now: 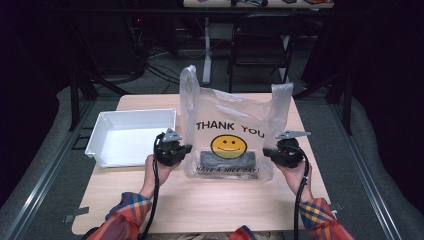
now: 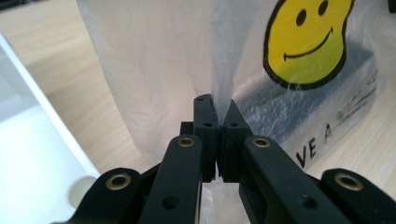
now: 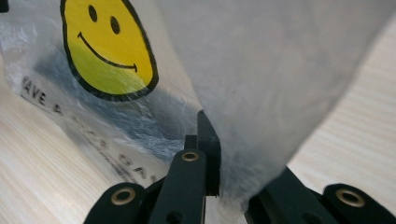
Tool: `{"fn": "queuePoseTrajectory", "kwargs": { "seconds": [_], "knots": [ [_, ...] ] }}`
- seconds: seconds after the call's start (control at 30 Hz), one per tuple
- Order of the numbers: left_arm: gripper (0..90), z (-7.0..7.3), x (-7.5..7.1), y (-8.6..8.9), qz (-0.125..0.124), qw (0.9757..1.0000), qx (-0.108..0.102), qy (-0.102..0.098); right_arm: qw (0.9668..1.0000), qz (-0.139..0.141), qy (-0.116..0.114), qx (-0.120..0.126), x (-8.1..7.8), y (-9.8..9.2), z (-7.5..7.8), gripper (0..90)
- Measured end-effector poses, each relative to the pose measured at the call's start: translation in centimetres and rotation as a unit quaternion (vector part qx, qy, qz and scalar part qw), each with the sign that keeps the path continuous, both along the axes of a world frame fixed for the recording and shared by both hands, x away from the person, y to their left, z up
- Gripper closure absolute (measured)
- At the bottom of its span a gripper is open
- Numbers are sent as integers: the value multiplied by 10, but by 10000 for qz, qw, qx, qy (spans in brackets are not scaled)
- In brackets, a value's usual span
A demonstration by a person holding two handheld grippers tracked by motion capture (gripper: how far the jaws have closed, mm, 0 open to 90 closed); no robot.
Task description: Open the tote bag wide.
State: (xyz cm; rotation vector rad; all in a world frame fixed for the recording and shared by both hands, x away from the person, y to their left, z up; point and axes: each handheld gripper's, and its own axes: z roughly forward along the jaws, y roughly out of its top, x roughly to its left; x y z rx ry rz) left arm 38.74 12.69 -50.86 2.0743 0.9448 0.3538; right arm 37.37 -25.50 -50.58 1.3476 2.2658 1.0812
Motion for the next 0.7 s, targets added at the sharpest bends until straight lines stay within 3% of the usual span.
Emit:
{"fn": "queuePoseTrajectory", "kwargs": {
  "seconds": [0.03,0.07,0.1,0.13,0.17,0.27,0.33,0.37,0.4,0.47,0.5,0.53,0.57,0.6,0.63,0.67,0.7],
  "knots": [
    [886,-2,0,-1,-44,9999,79,51,10000,0,0,0,0,0,0,890],
    [889,-6,0,-2,-62,9997,182,148,9997,67,126,-179,1,-1,-4,894],
    [890,-8,-1,-2,-41,9996,156,224,9995,105,174,-240,1,-1,-7,895],
    [891,-11,-1,-2,-15,9994,150,305,9994,222,233,-147,1,-2,-9,897],
    [892,-13,-2,-3,-7,9991,217,356,9995,146,200,-173,1,-1,-13,897],
    [889,-16,-2,-5,-10,9987,342,386,9987,95,320,-386,2,-3,-20,898],
    [832,-15,-2,-6,-23,9987,363,347,9988,49,297,-391,2,-2,-22,898],
    [832,-14,-3,-6,-62,9987,408,296,9983,120,390,-416,1,-3,-21,898],
    [757,-7,-5,-6,-116,9991,348,198,9982,93,373,-457,1,-3,-20,898],
    [596,4,-10,-7,-120,9993,347,-7,9989,124,329,-314,0,-2,-21,898],
    [561,4,-10,-7,-120,9993,347,-7,9989,124,329,-314,0,-2,-21,898],
    [497,11,-13,-8,-109,9994,283,-150,9983,149,323,-458,-1,-2,-18,898],
    [441,22,-20,-9,-73,9986,241,-461,9983,160,326,-459,-1,-1,-17,898],
    [422,22,-20,-9,-73,9986,241,-461,9983,160,326,-459,-1,-1,-17,898],
    [422,28,-24,-10,-97,9979,227,-598,9983,168,304,-459,-2,-1,-16,898],
    [427,37,-29,-12,-52,9947,319,-972,9990,182,273,-296,-3,0,-16,898],
    [442,37,-29,-12,-52,9947,319,-972,9990,182,273,-296,-3,0,-16,898]
  ]
}}
